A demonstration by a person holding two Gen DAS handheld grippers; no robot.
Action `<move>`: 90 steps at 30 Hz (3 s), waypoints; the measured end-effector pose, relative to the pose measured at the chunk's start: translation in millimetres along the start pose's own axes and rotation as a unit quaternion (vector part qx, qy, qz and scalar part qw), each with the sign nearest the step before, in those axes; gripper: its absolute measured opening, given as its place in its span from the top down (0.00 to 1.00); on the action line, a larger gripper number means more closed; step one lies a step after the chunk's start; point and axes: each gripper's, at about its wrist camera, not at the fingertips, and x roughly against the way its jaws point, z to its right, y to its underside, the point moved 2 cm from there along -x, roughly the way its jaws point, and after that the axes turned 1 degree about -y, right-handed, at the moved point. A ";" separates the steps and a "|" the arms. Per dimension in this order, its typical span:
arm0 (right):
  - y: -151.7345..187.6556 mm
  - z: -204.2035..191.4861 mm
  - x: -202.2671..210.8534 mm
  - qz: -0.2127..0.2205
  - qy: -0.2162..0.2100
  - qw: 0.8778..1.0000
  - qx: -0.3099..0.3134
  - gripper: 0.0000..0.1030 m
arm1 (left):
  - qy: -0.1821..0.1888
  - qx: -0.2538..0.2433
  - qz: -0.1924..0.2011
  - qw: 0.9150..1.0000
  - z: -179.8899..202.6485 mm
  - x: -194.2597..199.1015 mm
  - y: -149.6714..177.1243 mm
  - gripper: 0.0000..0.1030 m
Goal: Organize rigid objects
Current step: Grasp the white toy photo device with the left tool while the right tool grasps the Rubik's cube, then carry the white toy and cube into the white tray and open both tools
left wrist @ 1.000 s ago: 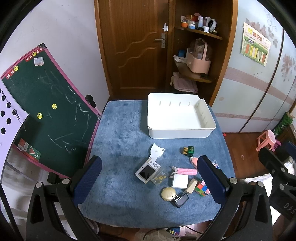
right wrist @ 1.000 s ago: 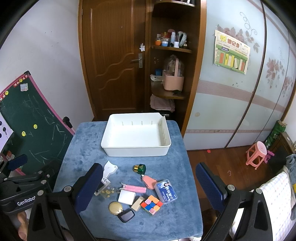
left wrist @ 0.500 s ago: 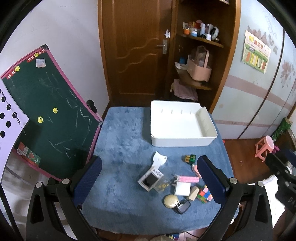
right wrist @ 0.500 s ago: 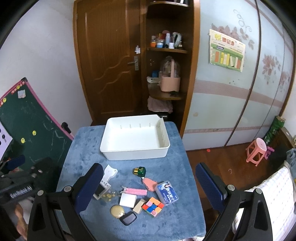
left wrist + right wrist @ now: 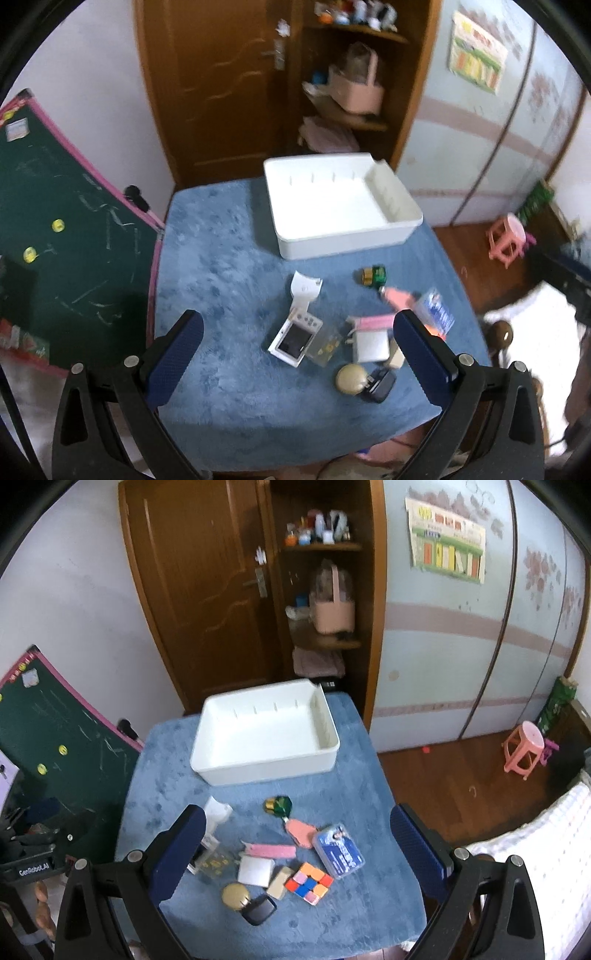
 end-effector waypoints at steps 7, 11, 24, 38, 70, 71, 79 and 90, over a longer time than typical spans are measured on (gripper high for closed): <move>43.2 5.9 -63.4 -0.077 0.009 0.997 0.011 0.03 | -0.019 -0.100 -0.059 0.993 -0.4 -76.8 38.8 0.01; 78.7 22.5 -106.4 -0.151 0.011 0.988 -0.043 0.10 | -0.006 -0.134 -0.107 0.985 -1.5 -121.7 61.9 0.01; 120.8 45.6 -194.8 -0.288 0.020 0.927 -0.242 0.10 | 0.017 -0.203 -0.191 0.960 2.1 -209.1 72.5 0.01; 134.0 39.6 -234.9 -0.339 0.032 0.902 -0.266 0.25 | 0.012 -0.211 -0.210 0.954 -12.3 -237.2 91.7 0.07; 125.7 66.3 -235.6 -0.356 0.045 0.882 -0.305 0.44 | 0.023 -0.102 -0.216 0.971 -47.0 -215.2 94.9 0.41; 127.3 68.4 -233.0 -0.354 0.046 0.883 -0.304 0.44 | 0.024 -0.097 -0.214 0.972 -52.4 -210.5 95.7 0.41; 114.3 76.3 -192.9 -0.322 0.003 0.899 -0.297 0.44 | 0.040 -0.077 -0.163 0.983 -65.7 -146.5 72.8 0.41; -19.5 30.6 -86.4 -0.161 -0.032 0.969 -0.185 0.44 | 0.078 -0.081 -0.012 0.994 -10.9 -47.3 -76.1 0.41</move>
